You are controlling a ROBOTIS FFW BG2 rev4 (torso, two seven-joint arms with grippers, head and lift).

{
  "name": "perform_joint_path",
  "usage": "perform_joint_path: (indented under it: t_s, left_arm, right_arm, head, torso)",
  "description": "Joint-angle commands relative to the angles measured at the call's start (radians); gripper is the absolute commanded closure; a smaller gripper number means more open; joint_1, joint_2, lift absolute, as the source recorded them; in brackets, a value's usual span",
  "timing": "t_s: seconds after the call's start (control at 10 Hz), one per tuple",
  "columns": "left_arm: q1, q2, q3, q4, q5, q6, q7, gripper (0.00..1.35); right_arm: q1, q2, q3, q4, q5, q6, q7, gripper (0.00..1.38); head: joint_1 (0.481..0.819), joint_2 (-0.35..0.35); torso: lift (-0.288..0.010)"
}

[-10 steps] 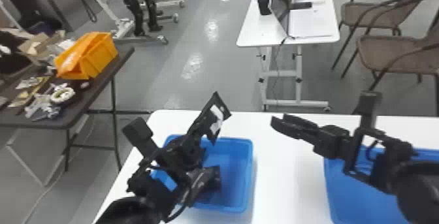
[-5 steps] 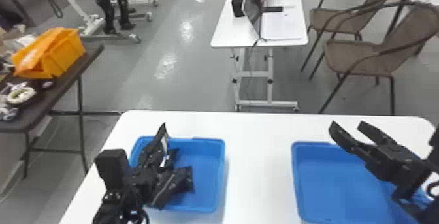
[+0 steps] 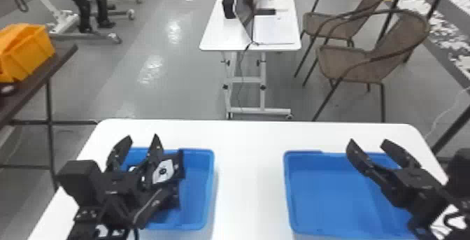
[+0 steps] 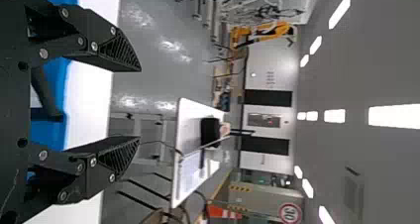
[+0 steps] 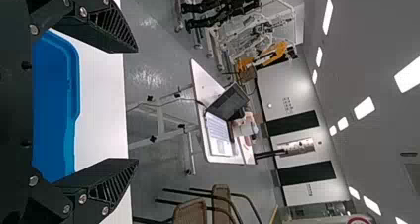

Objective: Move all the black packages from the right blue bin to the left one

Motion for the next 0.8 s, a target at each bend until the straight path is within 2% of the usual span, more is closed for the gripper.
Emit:
perform_joint_path:
  t_s: [0.0,0.2,0.3,0.4,0.6,0.7]
  left_arm:
    - [0.016,-0.007,-0.035,-0.036,-0.003,-0.099,0.027,0.11]
    - [0.097,-0.007,-0.064,-0.057,-0.007,-0.196,0.048,0.11]
    - [0.145,-0.007,-0.076,-0.057,-0.025,-0.246,0.054,0.11]
    - [0.183,0.017,-0.079,-0.057,-0.048,-0.288,0.073,0.11]
    - [0.270,0.063,-0.076,-0.056,-0.071,-0.285,0.079,0.11]
    - [0.290,0.083,-0.079,-0.054,-0.076,-0.278,0.076,0.11]
  right_arm:
    - [0.078,0.002,0.000,-0.055,0.043,-0.065,-0.031,0.25]
    - [0.186,0.002,0.002,-0.119,0.093,-0.154,-0.063,0.25]
    - [0.236,0.002,0.002,-0.124,0.084,-0.189,-0.063,0.25]
    - [0.290,0.002,0.005,-0.136,0.095,-0.219,-0.063,0.25]
    - [0.387,0.002,0.026,-0.150,0.143,-0.249,-0.064,0.25]
    - [0.405,0.002,0.054,-0.159,0.204,-0.272,-0.075,0.25]
  head:
    - [0.695,0.058]
    - [0.695,0.021]
    - [0.695,0.013]
    - [0.695,-0.001]
    - [0.695,-0.002]
    - [0.695,0.001]
  torso:
    - [-0.040]
    - [-0.040]
    - [-0.040]
    - [-0.040]
    - [-0.040]
    - [-0.040]
